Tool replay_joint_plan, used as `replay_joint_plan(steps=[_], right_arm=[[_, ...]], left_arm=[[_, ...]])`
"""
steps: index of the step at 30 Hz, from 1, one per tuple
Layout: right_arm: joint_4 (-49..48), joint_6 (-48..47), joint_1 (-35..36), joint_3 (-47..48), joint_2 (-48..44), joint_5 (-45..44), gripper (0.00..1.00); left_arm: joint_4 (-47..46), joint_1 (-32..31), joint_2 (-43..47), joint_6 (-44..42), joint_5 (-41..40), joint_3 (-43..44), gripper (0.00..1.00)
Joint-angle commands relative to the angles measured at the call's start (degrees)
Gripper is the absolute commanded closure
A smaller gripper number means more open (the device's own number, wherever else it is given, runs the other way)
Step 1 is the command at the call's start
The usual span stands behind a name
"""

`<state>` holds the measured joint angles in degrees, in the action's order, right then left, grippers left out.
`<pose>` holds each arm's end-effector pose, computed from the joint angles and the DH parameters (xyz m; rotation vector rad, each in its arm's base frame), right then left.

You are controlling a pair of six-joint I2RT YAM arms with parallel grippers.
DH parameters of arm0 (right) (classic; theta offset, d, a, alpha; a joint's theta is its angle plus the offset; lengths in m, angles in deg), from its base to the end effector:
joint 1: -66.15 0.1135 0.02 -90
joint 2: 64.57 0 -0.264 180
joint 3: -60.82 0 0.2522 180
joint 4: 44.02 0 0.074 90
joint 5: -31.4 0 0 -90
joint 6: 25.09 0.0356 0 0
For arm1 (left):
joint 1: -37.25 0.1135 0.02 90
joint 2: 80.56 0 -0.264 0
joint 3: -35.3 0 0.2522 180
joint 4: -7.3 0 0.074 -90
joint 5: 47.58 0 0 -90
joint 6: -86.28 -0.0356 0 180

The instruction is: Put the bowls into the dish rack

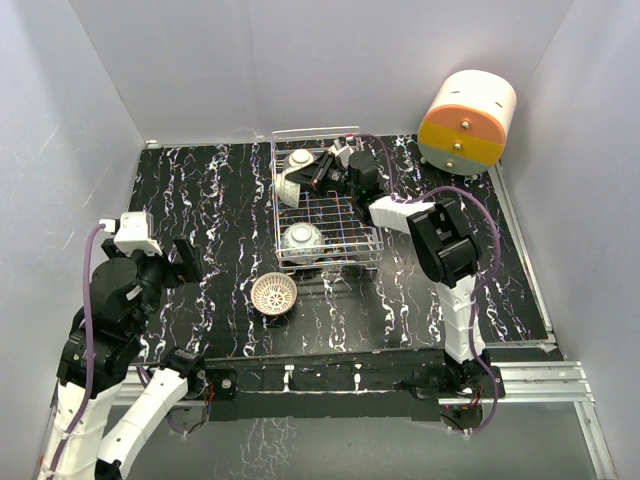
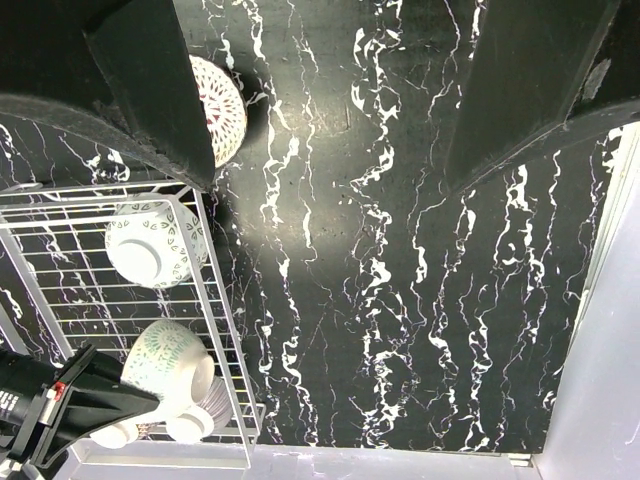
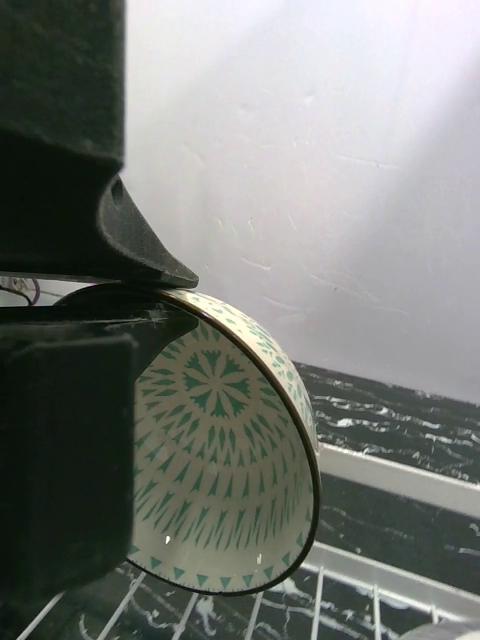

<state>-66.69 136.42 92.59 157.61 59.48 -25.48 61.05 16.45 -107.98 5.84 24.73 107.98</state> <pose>0.4350 0.2380 0.2084 0.2465 1.9542 1.6933 0.0692 -0.0147 0.3983 -0.0603 1.7125 -0.1282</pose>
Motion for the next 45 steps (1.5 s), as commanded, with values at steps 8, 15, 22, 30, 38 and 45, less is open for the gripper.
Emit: replay_joint_plan(steps=[8,15,22,30,38,45], right_arm=[[-17.5,6.1,-0.2,3.1,5.8,-0.5,0.91],[-15.0,3.9,-0.2,2.2,7.0,-3.3,0.9],[-3.8,-3.7,-0.2,-0.9,2.1,-10.9,0.82],[-6.4,-1.8,-0.5,-4.0,2.1,-10.1,0.86],[-25.7,12.9,-0.3,-1.8,9.2,-3.9,0.92],[-14.6,11.3,0.5,-2.8,7.2,-6.8,0.84]], left_arm=[[1.2,-0.2,-0.1,-1.2,-2.0,2.1,0.03],[1.4,-0.2,-0.5,-1.5,-2.4,2.3,0.03],[1.4,-0.2,-0.9,-1.9,-2.9,2.3,0.03],[1.0,-0.2,-1.1,-1.8,-2.8,1.6,0.03],[1.4,-0.3,-1.3,-1.7,-2.9,1.7,0.03],[1.1,-0.3,-1.7,-1.4,-2.6,1.6,0.03]])
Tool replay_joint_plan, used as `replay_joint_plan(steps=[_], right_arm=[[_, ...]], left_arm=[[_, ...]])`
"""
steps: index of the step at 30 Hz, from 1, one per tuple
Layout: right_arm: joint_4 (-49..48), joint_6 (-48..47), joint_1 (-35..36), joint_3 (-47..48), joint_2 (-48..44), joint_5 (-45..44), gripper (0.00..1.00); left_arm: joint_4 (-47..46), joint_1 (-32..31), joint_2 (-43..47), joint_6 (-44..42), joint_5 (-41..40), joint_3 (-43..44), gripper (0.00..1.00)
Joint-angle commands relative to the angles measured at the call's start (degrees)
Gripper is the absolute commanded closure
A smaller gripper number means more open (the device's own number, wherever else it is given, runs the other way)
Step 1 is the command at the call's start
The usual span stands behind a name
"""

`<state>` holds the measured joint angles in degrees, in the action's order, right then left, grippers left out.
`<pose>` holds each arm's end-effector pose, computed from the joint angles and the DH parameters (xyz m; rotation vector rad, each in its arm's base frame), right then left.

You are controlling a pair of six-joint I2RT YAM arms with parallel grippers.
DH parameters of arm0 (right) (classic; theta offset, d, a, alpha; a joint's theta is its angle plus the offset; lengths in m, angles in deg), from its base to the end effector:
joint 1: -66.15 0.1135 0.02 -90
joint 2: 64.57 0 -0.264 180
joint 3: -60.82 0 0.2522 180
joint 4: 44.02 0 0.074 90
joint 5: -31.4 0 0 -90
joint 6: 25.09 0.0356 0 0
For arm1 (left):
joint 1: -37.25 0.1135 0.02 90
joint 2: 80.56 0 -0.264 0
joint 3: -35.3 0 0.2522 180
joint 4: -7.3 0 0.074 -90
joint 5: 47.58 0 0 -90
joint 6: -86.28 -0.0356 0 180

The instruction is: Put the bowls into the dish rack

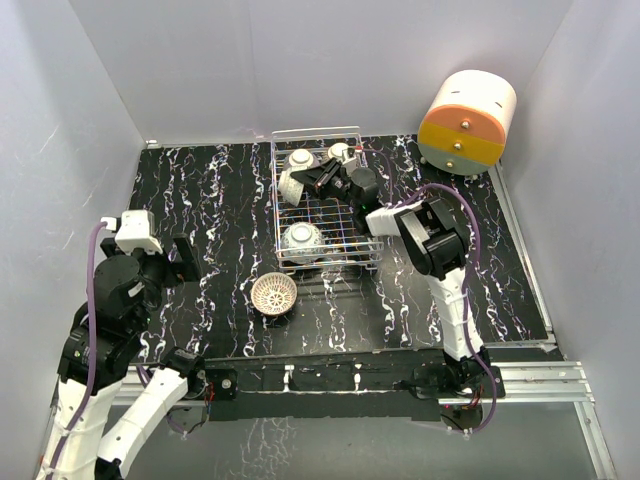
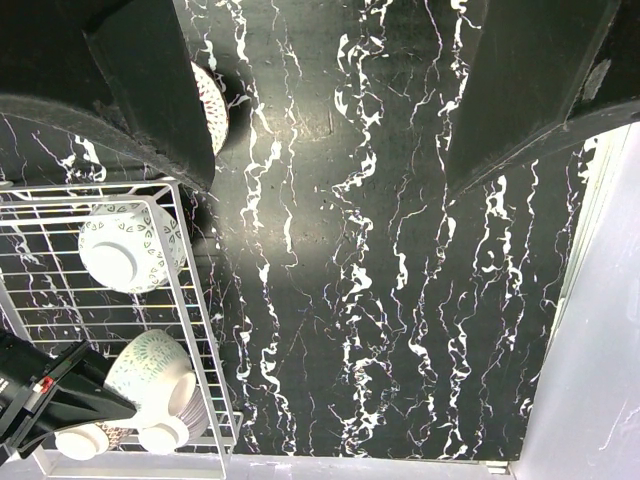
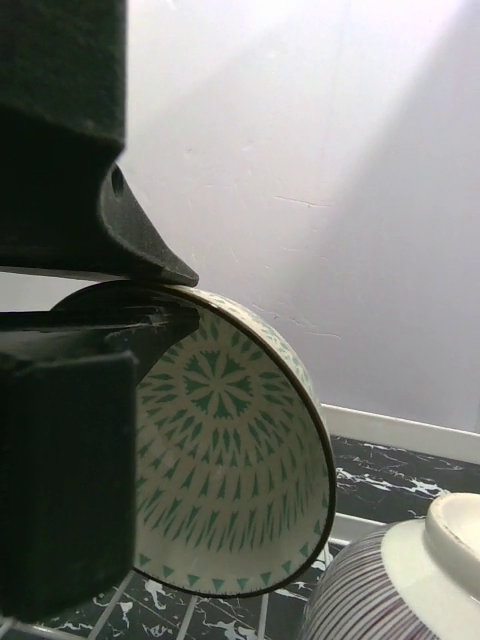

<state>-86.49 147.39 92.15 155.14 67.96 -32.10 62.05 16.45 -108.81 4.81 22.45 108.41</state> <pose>0.4444 0.2344 0.1599 0.4411 1.7681 1.7871 0.0717 -0.0142 0.3979 -0.0691 1.7321 -0.0729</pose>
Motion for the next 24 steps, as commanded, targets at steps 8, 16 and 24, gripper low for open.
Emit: replay_joint_plan(steps=[8,16,24], right_arm=[[12.5,0.2,0.7,-4.6,-3.4,-3.2,0.71],[17.8,-2.4,0.3,-8.5,-8.3,-8.2,0.61],[23.7,-7.0,-0.1,-10.6,-14.0,-12.0,0.55]], left_arm=[[0.0,-0.2,-1.4,-0.4,-0.2,1.1,0.03],[0.1,-0.2,-1.3,-0.5,-0.3,1.0,0.03],[-0.3,-0.2,-1.6,-0.2,0.3,0.8,0.03]])
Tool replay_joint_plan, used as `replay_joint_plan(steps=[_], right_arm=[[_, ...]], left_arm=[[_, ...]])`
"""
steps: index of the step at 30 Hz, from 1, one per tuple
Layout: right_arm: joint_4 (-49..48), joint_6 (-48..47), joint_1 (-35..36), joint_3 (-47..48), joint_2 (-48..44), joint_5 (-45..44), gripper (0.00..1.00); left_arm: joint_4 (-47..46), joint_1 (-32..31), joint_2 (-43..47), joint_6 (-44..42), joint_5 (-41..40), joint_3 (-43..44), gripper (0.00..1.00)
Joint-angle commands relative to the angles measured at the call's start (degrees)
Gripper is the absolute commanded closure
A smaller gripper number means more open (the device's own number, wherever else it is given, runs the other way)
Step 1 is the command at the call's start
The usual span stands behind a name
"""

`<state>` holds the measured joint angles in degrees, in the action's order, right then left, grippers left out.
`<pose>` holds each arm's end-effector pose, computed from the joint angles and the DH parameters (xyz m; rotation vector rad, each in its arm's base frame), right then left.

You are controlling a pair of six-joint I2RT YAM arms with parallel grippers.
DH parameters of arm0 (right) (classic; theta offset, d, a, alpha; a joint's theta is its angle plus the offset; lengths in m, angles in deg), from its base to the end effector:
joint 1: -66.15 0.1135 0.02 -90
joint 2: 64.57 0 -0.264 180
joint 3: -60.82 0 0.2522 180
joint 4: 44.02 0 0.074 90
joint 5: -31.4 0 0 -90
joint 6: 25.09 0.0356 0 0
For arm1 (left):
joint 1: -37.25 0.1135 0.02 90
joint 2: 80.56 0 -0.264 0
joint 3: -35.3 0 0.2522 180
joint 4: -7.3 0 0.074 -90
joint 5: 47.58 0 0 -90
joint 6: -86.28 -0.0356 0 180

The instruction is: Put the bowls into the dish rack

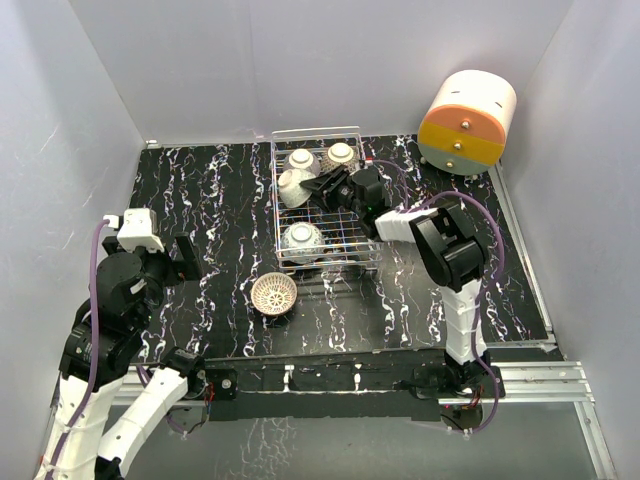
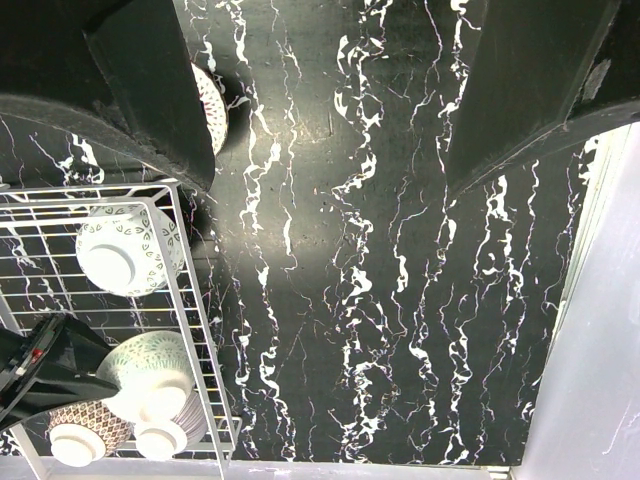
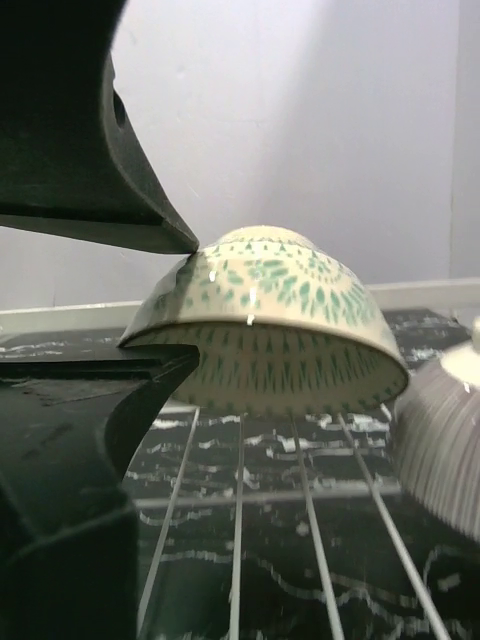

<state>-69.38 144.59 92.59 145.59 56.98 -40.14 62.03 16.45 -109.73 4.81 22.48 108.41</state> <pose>0.4120 0.2175 0.1661 0.6755 1.9567 1.5423 0.0760 -0.0159 0.3971 -0.0653 1.7470 -0.0682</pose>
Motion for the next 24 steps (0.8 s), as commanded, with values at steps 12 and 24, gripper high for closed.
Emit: replay_joint_plan(steps=[12,24], right_arm=[[14.5,-9.2,-0.6,-1.3,-7.2,-7.5,0.47],[29.1,-20.9,-0.6,5.9,-9.7,-11.1,0.0]], left_arm=[[-0.3,-0.2,-0.5,0.5,1.0,0.7,0.03],[-0.9,-0.2,-0.5,0.4,1.4,0.3,0.03]])
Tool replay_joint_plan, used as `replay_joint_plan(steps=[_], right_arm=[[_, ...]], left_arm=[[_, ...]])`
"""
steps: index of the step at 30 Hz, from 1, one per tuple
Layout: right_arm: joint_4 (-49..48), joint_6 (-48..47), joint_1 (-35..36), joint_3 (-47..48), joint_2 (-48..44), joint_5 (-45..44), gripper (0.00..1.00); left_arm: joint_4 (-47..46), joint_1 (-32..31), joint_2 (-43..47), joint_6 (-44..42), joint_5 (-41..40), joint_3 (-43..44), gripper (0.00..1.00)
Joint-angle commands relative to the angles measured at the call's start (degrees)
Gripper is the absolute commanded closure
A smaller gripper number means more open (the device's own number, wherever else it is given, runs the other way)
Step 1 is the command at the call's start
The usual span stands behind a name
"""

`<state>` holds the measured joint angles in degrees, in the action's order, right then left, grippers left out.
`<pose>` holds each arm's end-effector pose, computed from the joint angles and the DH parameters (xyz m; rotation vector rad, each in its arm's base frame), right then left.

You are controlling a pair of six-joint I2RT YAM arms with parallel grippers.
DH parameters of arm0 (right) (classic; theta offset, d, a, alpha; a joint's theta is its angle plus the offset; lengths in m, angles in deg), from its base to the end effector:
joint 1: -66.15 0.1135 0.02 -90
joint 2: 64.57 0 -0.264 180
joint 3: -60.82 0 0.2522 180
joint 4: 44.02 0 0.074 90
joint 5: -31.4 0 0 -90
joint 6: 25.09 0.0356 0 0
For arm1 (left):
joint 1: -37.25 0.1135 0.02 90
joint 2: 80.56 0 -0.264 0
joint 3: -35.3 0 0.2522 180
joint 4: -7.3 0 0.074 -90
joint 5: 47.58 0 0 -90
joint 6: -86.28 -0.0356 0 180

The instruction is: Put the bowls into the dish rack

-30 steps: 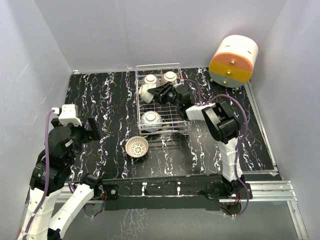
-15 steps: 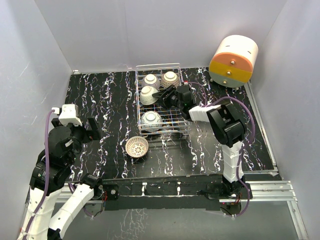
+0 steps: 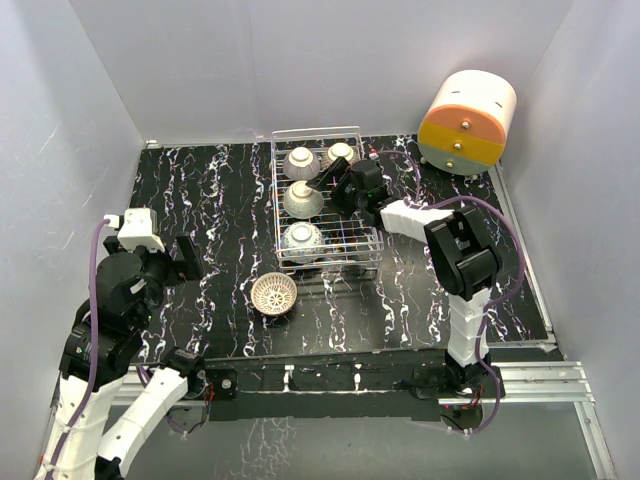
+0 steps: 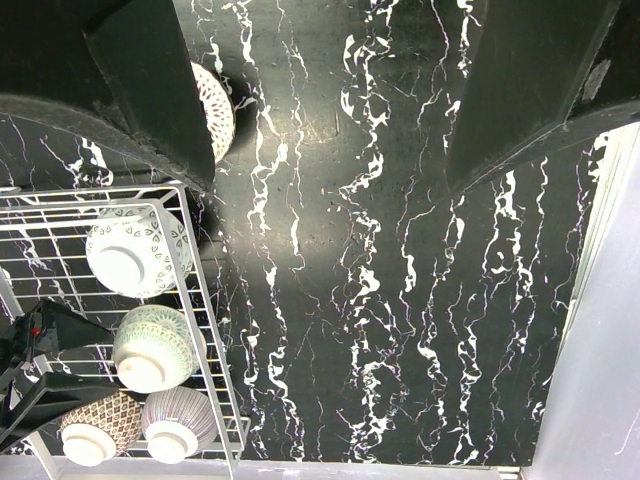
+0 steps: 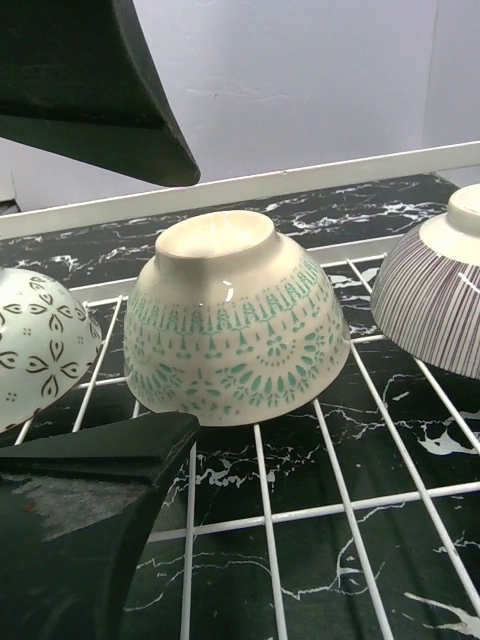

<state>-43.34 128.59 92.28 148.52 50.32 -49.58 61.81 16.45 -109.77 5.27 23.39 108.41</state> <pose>0.4033 0.2040 0.1867 0.6224 2.1627 1.0815 0.0762 -0.0165 0.3974 -0.0614 1.7455 -0.0889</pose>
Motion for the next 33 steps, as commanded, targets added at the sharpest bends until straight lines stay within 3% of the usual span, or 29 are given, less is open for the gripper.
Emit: replay_joint_plan(steps=[1,6,12,20,25,33], right_arm=[[3.3,-5.5,-0.3,3.0,-3.4,-1.9,0.0],[9.0,-13.4,0.6,8.1,-5.6,-4.4,0.01],[23.9,-28.8,5.0,24.7,-4.2,-11.7,0.0],[44.4,-43.0,8.1,48.6,9.0,-11.3,0.0],[45.3,-48.2,11.0,48.8,10.5,-19.1,0.0],[46.2,-55.1,11.3,47.9,12.3,-16.1,0.0]], left_arm=[[-0.7,-0.2,-0.4,0.0,0.5,0.3,0.03],[-0.5,-0.2,-0.4,-0.2,0.2,0.3,0.03],[-1.0,-0.3,-0.4,0.0,0.3,-0.2,0.03],[-1.4,-0.2,-0.6,0.1,0.7,-0.7,0.03],[-1.0,-0.3,-0.4,-0.3,0.0,-0.7,0.03],[-1.1,-0.2,-0.5,-0.2,0.0,-1.1,0.03]])
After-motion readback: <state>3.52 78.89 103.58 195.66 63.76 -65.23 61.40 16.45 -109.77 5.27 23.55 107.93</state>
